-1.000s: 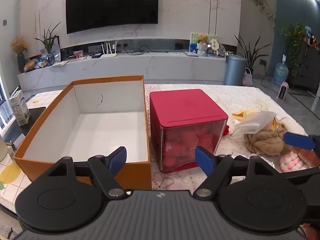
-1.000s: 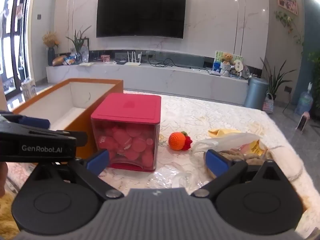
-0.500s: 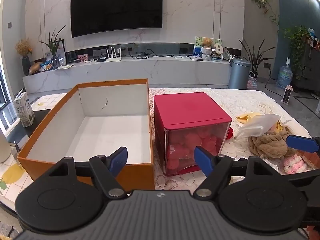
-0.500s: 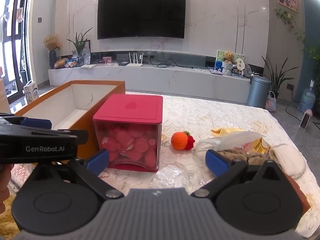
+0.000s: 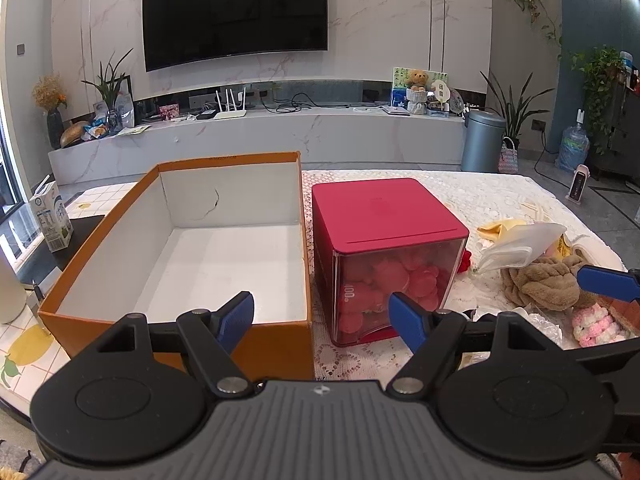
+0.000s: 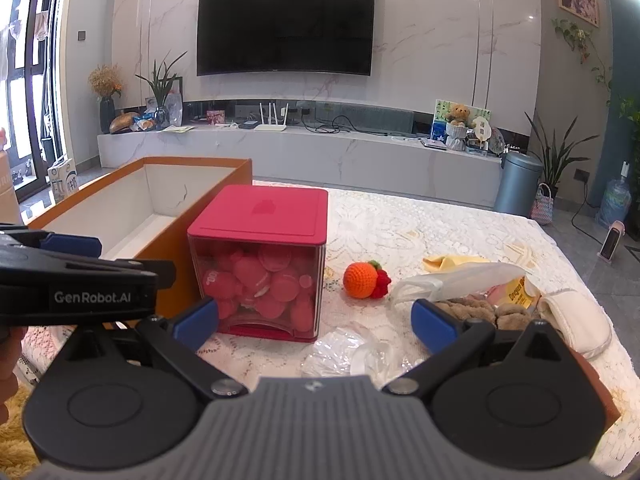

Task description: Organize soft objects

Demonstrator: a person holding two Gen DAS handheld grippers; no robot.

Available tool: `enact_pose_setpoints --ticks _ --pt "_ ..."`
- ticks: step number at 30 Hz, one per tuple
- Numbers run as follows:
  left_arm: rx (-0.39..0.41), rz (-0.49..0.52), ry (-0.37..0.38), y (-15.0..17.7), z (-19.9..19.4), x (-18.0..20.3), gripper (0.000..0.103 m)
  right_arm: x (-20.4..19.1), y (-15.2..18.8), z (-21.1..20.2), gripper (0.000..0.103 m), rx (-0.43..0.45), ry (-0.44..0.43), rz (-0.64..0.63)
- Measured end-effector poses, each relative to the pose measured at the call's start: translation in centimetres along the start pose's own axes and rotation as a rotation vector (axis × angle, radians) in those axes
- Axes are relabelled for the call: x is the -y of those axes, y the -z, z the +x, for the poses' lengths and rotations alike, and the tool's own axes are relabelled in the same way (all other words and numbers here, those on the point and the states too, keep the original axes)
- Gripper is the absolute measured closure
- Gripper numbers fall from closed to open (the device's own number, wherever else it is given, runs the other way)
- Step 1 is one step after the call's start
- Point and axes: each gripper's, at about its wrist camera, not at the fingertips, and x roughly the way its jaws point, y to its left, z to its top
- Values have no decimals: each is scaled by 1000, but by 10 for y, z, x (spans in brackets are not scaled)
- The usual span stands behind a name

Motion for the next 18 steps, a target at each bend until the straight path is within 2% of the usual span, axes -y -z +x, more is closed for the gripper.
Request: enact_pose_setpoints --ticks 18 --pt "-2 8 -14 0 0 0 12 0 0 1 3 -9 3 -5"
